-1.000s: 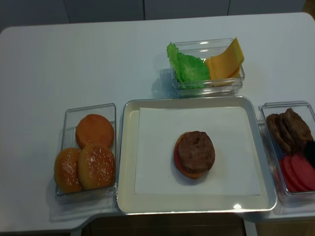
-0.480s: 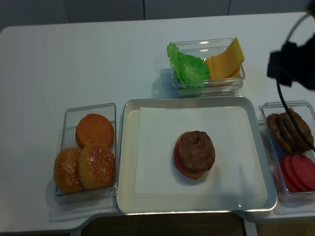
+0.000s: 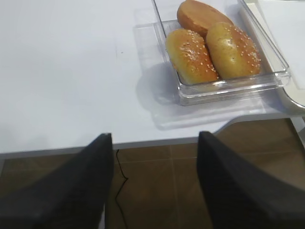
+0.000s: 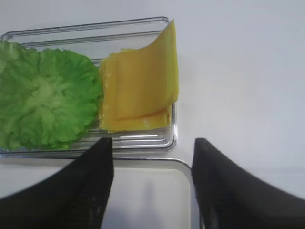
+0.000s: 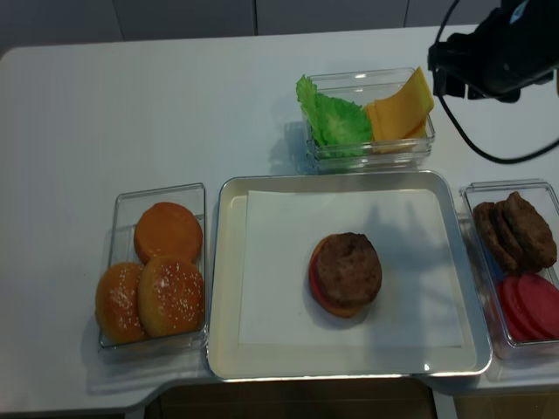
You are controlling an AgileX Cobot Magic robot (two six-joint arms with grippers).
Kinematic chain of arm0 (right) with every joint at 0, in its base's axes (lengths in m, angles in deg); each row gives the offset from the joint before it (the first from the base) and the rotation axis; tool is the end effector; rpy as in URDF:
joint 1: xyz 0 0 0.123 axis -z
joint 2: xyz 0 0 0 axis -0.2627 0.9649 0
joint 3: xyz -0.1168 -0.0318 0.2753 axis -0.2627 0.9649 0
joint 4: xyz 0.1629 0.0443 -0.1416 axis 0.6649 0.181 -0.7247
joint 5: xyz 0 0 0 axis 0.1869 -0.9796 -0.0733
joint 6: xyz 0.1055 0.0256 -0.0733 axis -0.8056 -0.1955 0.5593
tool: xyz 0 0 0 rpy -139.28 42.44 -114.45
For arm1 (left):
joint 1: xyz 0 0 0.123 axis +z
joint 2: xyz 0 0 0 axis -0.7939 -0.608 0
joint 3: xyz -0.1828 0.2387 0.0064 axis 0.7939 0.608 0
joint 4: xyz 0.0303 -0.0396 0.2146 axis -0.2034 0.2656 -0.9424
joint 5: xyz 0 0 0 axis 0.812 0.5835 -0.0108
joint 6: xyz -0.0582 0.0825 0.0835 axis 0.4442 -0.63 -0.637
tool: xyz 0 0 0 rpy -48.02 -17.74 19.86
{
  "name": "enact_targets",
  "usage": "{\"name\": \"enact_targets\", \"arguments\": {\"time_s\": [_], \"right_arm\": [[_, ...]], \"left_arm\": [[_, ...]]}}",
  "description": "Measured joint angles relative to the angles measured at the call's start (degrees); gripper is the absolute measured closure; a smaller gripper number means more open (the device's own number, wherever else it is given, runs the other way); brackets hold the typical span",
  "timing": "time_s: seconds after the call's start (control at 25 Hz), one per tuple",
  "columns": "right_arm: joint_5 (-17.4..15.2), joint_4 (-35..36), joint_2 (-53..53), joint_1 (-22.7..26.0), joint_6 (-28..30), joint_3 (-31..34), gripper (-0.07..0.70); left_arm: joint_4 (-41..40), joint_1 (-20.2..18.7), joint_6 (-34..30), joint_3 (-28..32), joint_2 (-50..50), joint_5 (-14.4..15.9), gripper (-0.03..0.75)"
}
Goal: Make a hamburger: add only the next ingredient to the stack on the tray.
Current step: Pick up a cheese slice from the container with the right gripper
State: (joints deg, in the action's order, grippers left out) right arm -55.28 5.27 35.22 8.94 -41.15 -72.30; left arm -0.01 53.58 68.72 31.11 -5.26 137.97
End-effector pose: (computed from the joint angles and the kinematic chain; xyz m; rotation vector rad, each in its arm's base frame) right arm 0.3565 0.0569 0.3048 -0.0002 2.4808 0.2802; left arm -0.0227 -0.0044 0.2271 -0.0681 2.1618 -0.0571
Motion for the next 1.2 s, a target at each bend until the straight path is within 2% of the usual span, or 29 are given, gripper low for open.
{"name": "enact_targets", "arguments": {"time_s": [0.24,0.44,0.56,0.72,0.8,1.0,1.2], "right_arm": [[-0.9,-1.7,7.0,0.0,1.4,-6.2,0.302],[-2.2,-2.6,11.2,0.5,1.6,-9.9,0.317],[-2.7,1.6,12.8,3.1,4.3,-10.7,0.318],[-3.7,14.1,14.1,7.6,13.1,-11.0,0.318],[-4.0,17.7,14.5,8.6,17.1,-11.0,0.318],[-4.2,21.7,15.4,8.6,20.7,-11.0,0.324],[-4.2,22.6,17.1,8.6,22.3,-11.0,0.357]], "left_arm": [[0.0,0.0,0.0,0.0,0.0,0.0,0.299],[0.0,0.0,0.0,0.0,0.0,0.0,0.299],[0.0,0.0,0.0,0.0,0.0,0.0,0.299],[0.0,0.0,0.0,0.0,0.0,0.0,0.299],[0.0,0.0,0.0,0.0,0.0,0.0,0.299],[0.0,0.0,0.0,0.0,0.0,0.0,0.299],[0.0,0.0,0.0,0.0,0.0,0.0,0.299]]}}
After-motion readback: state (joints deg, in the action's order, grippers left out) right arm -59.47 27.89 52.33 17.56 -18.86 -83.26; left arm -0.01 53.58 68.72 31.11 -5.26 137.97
